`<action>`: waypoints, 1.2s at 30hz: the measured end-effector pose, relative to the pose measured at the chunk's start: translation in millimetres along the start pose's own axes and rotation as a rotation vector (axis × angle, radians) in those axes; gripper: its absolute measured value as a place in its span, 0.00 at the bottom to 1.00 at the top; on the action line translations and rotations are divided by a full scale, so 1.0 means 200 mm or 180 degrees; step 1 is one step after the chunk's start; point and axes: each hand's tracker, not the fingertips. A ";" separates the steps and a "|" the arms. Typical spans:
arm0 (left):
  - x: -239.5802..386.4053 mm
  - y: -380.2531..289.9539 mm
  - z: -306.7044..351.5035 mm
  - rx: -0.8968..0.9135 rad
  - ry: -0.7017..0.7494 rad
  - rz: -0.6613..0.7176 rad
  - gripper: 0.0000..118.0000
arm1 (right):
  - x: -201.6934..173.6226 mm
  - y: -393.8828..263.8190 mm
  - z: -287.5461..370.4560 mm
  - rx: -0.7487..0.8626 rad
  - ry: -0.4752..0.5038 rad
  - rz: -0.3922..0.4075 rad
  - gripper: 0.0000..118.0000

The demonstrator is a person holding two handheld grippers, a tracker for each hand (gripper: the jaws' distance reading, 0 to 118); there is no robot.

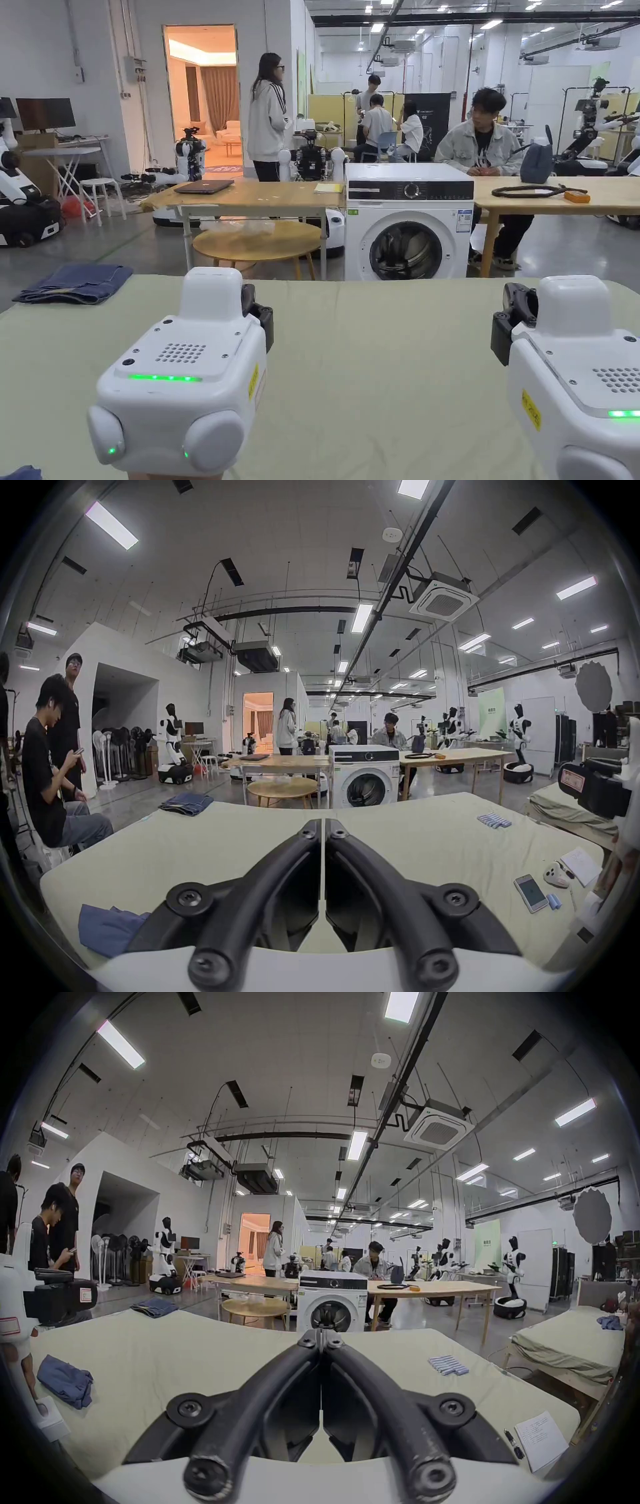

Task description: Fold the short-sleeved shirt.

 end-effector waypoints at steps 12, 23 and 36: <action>-0.01 -0.03 0.01 0.0017 0.0025 -0.0039 0.00 | -0.01 -0.03 0.00 0.0017 0.0020 0.0045 0.00; -0.03 -0.08 0.03 0.0107 0.0147 -0.0014 0.93 | -0.02 -0.06 0.02 0.0251 0.0022 0.0052 1.00; -0.02 -0.08 0.06 0.0198 0.0182 -0.0102 0.93 | -0.02 -0.07 0.02 0.0207 0.0014 -0.0001 1.00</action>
